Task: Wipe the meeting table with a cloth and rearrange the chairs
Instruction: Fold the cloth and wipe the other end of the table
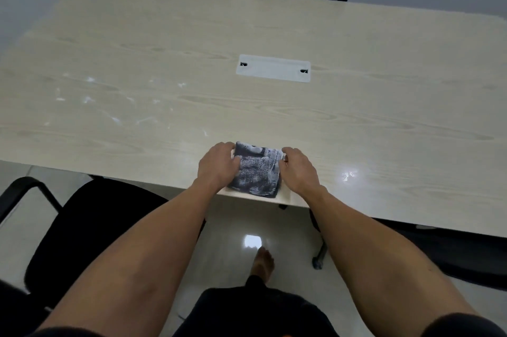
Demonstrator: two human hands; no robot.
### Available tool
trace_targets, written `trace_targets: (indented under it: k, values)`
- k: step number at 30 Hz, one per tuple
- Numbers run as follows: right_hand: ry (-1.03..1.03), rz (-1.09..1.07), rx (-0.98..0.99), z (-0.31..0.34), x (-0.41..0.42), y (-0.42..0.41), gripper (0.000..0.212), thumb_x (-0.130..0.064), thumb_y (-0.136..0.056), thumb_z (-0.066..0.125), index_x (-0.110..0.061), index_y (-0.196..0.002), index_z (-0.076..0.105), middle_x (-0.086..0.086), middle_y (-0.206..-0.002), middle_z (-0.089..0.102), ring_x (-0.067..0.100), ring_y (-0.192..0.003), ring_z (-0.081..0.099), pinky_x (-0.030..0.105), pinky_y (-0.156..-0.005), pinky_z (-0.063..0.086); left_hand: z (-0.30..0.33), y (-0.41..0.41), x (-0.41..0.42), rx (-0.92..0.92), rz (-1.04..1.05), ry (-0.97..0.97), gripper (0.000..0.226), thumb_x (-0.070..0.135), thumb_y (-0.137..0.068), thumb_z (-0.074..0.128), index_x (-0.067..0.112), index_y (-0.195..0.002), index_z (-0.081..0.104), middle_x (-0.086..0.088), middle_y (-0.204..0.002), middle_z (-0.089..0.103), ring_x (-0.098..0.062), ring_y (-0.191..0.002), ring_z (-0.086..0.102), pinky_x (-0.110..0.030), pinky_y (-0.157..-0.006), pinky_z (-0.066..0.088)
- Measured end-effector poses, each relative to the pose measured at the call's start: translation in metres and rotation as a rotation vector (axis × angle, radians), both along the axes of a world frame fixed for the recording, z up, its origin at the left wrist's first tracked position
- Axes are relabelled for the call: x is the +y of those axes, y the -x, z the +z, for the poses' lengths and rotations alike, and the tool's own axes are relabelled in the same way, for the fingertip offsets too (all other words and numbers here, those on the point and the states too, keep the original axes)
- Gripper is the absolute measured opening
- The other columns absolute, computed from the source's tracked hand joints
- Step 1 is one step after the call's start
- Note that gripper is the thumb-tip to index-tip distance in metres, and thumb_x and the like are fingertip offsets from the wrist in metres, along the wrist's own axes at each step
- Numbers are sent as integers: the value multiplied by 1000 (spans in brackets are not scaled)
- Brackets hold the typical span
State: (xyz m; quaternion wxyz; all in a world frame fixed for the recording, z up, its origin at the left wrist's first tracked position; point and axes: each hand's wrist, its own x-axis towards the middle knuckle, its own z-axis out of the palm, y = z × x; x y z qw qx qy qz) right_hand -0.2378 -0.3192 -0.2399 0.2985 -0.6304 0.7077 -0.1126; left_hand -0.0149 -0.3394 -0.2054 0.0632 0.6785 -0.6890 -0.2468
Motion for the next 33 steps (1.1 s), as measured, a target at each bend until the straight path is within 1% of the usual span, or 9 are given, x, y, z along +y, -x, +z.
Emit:
trace_targets:
  k: [5,9,13,16,19,23,26,28,33]
  values:
    - [-50,42,3,-27,-38,8,51,-26,-108,53,-11,-155,43,12,-153,47,31,-144,39,48,-113,41,-25,2,-38,23,-2,-62,35,28,-103,59,10,-133,63,-13,-132,65,-33,-118,63,-48,-98,53]
    - [-62,54,-5,-41,-55,10,49,-26,-104,61,-13,-149,49,9,-143,51,29,-135,44,47,-106,46,-42,3,-60,68,-5,-112,32,23,-102,63,6,-130,63,-16,-129,65,-33,-115,63,-49,-97,54]
    - [-155,25,-22,-49,-78,11,37,-20,-98,69,-12,-133,61,9,-127,60,28,-118,57,42,-97,51,-59,5,-83,98,-6,-186,47,18,-100,65,9,-145,55,-16,-138,61,-34,-125,59,-49,-104,51]
    - [-232,47,13,-46,-94,9,18,-14,-92,72,-14,-109,68,6,-110,66,28,-103,63,40,-85,54,-67,5,-97,94,4,-219,48,12,-98,60,10,-145,54,-17,-138,60,-35,-122,60,-47,-100,53]
    - [-304,87,43,-39,-105,9,12,-12,-88,73,-17,-96,65,2,-100,65,27,-96,63,41,-82,55,-71,4,-108,97,5,-263,34,6,-95,56,9,-128,63,-16,-131,63,-34,-110,63,-45,-91,55]
    - [-364,97,-3,-32,-110,12,17,-9,-88,73,-10,-103,65,3,-97,61,25,-91,59,38,-77,50,-66,3,-117,119,-72,-302,8,7,-89,62,15,-88,62,-14,-110,66,-28,-89,61,-37,-77,51]
    - [-431,107,-68,-19,-117,13,21,-5,-85,72,13,-93,67,34,-91,65,23,-75,51,35,-65,40,-57,-5,-125,210,-95,-345,13,13,-89,59,16,-77,55,-8,-85,64,-27,-75,54,-37,-72,44]
    - [-445,58,-158,0,-126,15,26,-4,-83,71,20,-89,62,37,-86,62,23,-73,47,35,-64,39,-44,-10,-134,293,-106,-339,21,11,-87,56,15,-67,50,-10,-69,53,-21,-62,46,-37,-65,39]
    - [-339,-67,-301,65,-161,7,17,-13,-89,63,-2,-79,70,12,-90,68,24,-81,57,34,-72,45,6,-16,-170,490,74,-239,10,12,-93,59,6,-86,61,-14,-73,67,-15,-49,67,-34,-58,52]
